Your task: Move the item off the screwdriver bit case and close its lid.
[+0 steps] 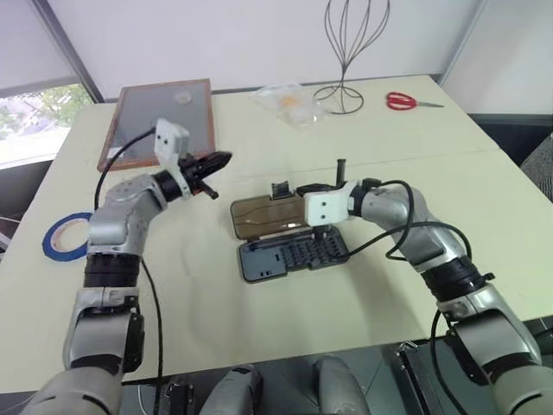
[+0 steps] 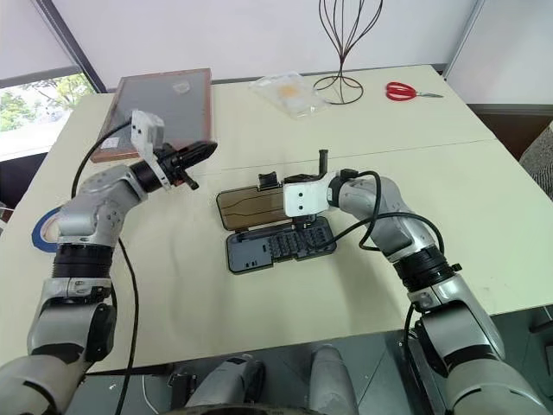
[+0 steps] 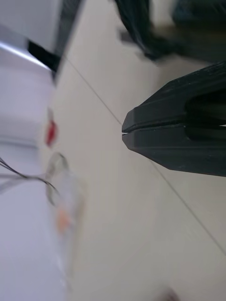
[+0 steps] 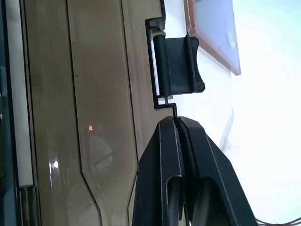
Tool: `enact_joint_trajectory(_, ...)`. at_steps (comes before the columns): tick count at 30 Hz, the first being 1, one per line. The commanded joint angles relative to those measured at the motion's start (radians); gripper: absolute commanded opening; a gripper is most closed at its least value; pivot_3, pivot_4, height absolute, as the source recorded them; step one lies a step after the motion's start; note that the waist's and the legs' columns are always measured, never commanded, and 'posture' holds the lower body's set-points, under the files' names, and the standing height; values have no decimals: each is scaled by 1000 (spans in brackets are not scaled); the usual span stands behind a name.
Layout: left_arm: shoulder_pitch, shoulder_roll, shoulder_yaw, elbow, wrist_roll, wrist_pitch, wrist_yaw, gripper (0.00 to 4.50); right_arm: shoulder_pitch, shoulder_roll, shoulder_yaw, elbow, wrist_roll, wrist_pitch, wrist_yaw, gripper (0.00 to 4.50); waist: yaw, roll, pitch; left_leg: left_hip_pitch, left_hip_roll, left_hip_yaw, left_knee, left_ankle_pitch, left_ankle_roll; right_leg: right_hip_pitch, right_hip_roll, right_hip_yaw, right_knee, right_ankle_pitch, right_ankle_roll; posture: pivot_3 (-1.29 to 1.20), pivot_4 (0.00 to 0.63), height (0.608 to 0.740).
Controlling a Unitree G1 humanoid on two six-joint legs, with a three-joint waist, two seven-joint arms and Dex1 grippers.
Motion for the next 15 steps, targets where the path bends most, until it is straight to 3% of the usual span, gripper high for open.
enact_joint_trajectory(1, 28, 13, -54, 44, 65, -95, -70, 0, 6, 8, 5, -38, 15, 0, 10, 44, 0, 0, 0, 0, 0, 0, 0, 0, 0, 0, 0, 0, 0, 0, 0, 0, 150, 740)
enact_joint_trajectory(15, 108, -28, -113, -59, 47, -41, -193, 0, -1, 7, 1, -35, 28, 8, 18, 44, 1, 0, 0, 0, 0, 0, 0, 0, 0, 0, 0, 0, 0, 0, 0, 0, 150, 740)
